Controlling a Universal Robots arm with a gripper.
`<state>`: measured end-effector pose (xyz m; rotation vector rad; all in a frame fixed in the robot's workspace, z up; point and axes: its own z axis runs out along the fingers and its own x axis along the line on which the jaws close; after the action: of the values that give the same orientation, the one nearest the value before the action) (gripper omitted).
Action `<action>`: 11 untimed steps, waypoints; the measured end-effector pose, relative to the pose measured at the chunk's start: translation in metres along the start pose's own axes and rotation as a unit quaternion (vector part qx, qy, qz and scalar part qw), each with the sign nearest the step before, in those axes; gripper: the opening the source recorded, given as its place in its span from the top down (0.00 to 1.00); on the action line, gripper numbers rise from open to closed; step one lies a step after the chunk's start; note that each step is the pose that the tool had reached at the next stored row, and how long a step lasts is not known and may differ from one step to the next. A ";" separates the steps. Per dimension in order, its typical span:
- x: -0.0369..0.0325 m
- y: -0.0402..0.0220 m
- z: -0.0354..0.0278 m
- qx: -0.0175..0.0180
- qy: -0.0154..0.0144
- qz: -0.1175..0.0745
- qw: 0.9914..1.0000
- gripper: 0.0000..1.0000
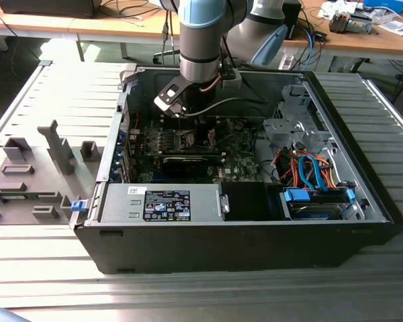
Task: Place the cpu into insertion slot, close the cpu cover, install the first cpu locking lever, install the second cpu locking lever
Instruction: 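Place the cpu into insertion slot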
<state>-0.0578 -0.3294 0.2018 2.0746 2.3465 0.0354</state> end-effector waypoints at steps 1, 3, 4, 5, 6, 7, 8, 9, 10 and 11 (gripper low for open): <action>0.0000 0.0000 0.0000 0.000 0.000 0.000 1.000 0.24; -0.0001 0.0000 0.0000 0.000 0.000 0.000 1.000 0.32; -0.0002 0.0000 0.0000 0.000 0.000 0.000 1.000 0.32; -0.0002 0.0000 0.0000 0.000 0.000 0.000 1.000 0.32; -0.0003 0.0000 0.0000 0.000 0.000 0.000 1.000 0.32; -0.0008 -0.0001 0.0000 0.000 0.000 0.000 1.000 0.32; -0.0012 -0.0001 0.0000 0.000 0.000 0.000 1.000 0.32; -0.0022 -0.0003 0.0000 0.000 0.001 0.000 1.000 0.32; -0.0046 -0.0006 0.0000 0.000 0.002 0.000 1.000 0.32; -0.0063 -0.0008 0.0000 0.000 0.002 0.000 1.000 0.32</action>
<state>-0.0578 -0.3358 0.2017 2.0765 2.3485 0.0406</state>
